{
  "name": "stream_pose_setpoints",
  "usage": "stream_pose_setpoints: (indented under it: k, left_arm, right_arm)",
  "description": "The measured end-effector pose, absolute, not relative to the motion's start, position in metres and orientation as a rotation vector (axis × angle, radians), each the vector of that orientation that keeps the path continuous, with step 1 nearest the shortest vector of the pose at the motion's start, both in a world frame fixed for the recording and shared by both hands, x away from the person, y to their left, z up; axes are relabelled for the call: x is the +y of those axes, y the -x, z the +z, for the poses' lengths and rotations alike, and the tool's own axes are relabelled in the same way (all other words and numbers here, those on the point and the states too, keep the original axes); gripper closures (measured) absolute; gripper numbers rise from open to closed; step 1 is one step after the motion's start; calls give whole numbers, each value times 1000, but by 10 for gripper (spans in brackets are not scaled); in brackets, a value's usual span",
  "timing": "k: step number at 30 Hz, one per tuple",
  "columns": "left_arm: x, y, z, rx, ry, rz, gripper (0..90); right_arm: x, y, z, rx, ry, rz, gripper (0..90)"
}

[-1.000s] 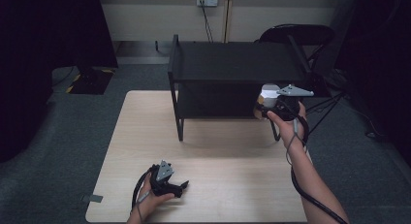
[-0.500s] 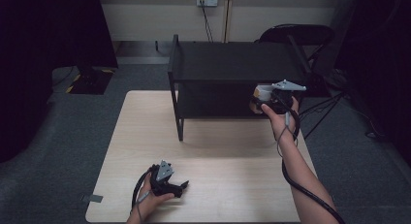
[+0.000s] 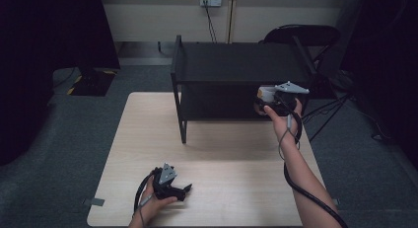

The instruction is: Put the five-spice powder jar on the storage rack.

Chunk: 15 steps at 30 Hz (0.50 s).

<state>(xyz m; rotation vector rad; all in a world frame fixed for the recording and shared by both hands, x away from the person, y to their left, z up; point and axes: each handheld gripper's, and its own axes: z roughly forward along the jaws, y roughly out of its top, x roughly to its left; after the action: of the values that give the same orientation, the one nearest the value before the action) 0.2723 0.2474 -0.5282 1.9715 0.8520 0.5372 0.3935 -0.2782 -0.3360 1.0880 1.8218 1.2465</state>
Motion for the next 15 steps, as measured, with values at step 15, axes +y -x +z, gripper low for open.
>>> stream_pose_setpoints:
  k: [15]
  left_arm:
    - [247, -272, -528, 852, -1971, 537, 0]
  right_arm:
    - [-273, -392, -355, 1739, -1085, 1291, 305]
